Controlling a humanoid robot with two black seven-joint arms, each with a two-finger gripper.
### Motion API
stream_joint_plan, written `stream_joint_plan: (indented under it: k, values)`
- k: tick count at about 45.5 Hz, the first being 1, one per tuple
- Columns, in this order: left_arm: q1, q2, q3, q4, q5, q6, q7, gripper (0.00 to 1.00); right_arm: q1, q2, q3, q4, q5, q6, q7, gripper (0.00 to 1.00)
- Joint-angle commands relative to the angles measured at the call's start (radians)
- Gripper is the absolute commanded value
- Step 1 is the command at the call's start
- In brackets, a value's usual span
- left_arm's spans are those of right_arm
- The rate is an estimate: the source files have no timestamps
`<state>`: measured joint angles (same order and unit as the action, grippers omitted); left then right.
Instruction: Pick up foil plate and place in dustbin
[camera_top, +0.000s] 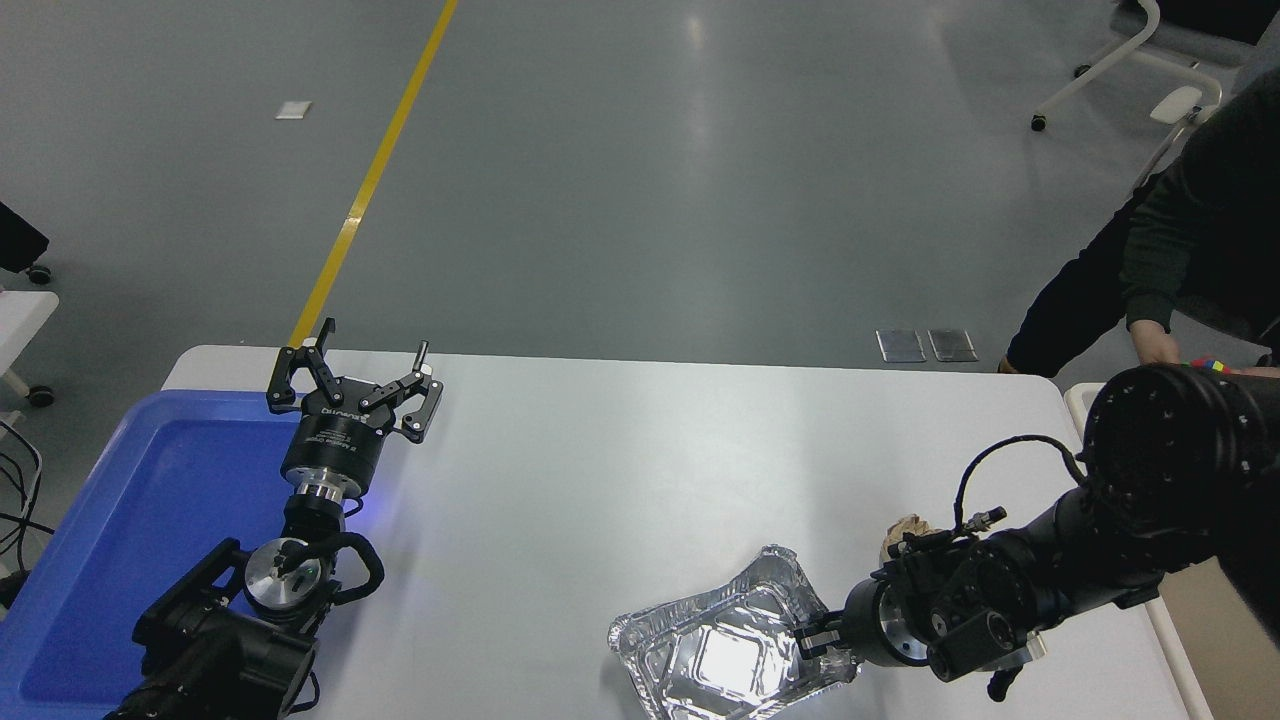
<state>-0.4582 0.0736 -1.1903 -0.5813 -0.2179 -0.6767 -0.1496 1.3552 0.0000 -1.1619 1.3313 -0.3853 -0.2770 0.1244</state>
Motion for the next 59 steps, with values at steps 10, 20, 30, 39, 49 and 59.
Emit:
stream_joint_plan:
  k: [10,20,30,39,49,59]
  values:
    - [0.0,0.0,0.0,0.0,0.0,0.002,-0.001,0.99,0.16,-0.09,-0.001,0.19,0.0,0.009,0.057,0.0]
    - [0.0,0.0,0.0,0.0,0.0,0.0,0.001,0.99,0.395,-0.227,-0.004,0.376,-0.006,0.058,0.064,0.0]
    - [0.0,0.0,0.0,0.0,0.0,0.0,0.001,0.99,0.675,-0.409,-0.012,0.391,-0.021,0.373,0.063,0.0]
    - [0.001,0.0,0.0,0.0,0.0,0.0,0.001,0.99,0.892,-0.497,-0.08,0.39,-0.099,0.581,0.06,0.0]
    - [0.0,0.0,0.0,0.0,0.0,0.0,0.001,0.99,1.033,-0.548,-0.151,0.388,-0.107,0.723,0.052,0.0]
    - [0.001,0.0,0.0,0.0,0.0,0.0,0.001,0.99,1.171,-0.592,-0.254,0.382,-0.136,0.803,0.052,0.0]
